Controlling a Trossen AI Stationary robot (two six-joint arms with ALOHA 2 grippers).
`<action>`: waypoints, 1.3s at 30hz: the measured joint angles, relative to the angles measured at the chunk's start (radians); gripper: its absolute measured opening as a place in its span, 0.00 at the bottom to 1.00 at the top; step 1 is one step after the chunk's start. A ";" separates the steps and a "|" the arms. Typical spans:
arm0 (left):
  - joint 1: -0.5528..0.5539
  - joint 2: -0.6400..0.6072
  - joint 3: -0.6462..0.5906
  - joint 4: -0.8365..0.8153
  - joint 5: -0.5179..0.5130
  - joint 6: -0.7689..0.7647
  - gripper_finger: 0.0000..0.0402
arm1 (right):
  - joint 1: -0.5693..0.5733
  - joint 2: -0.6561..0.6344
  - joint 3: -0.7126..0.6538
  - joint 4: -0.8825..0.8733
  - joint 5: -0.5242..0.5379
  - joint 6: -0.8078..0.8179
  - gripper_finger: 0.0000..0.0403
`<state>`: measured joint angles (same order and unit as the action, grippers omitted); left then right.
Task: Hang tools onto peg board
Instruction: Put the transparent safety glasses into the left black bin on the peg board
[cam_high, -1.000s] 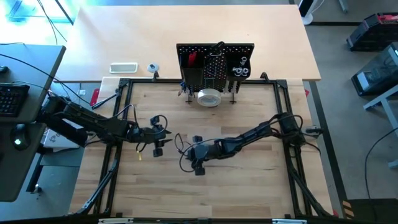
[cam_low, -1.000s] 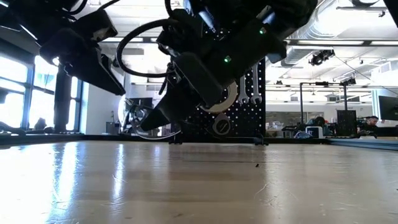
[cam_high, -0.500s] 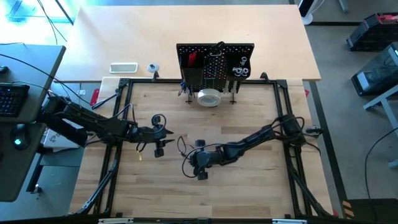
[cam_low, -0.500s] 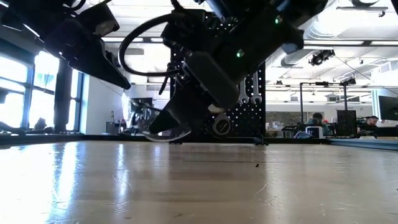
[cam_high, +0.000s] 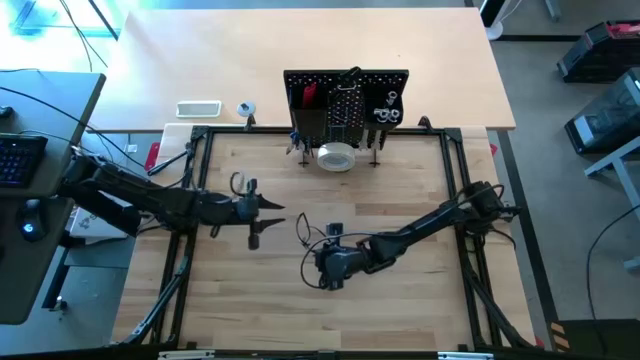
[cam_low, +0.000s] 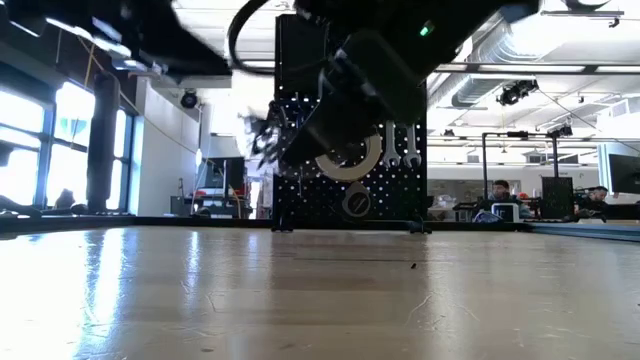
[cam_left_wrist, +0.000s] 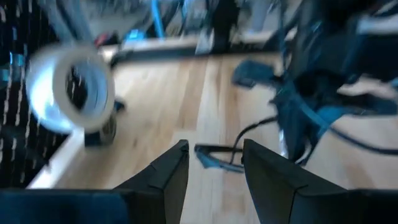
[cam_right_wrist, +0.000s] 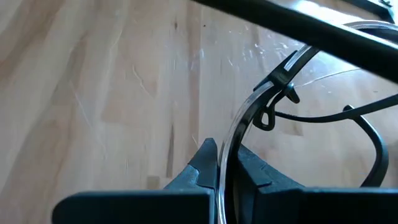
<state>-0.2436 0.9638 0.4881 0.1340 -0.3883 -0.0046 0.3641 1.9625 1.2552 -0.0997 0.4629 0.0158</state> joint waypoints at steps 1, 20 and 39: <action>0.000 -0.017 0.000 0.017 0.015 0.016 0.36 | 0.005 -0.011 0.000 -0.020 0.014 0.006 0.02; 0.001 -0.113 0.000 0.169 0.102 0.104 0.36 | 0.038 -0.073 0.000 -0.085 0.130 0.010 0.02; 0.001 -0.113 0.000 0.169 0.102 0.095 0.36 | 0.038 -0.072 0.000 -0.085 0.132 0.010 0.02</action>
<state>-0.2424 0.8505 0.4877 0.3035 -0.2863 0.0906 0.4023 1.8904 1.2552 -0.1842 0.5945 0.0257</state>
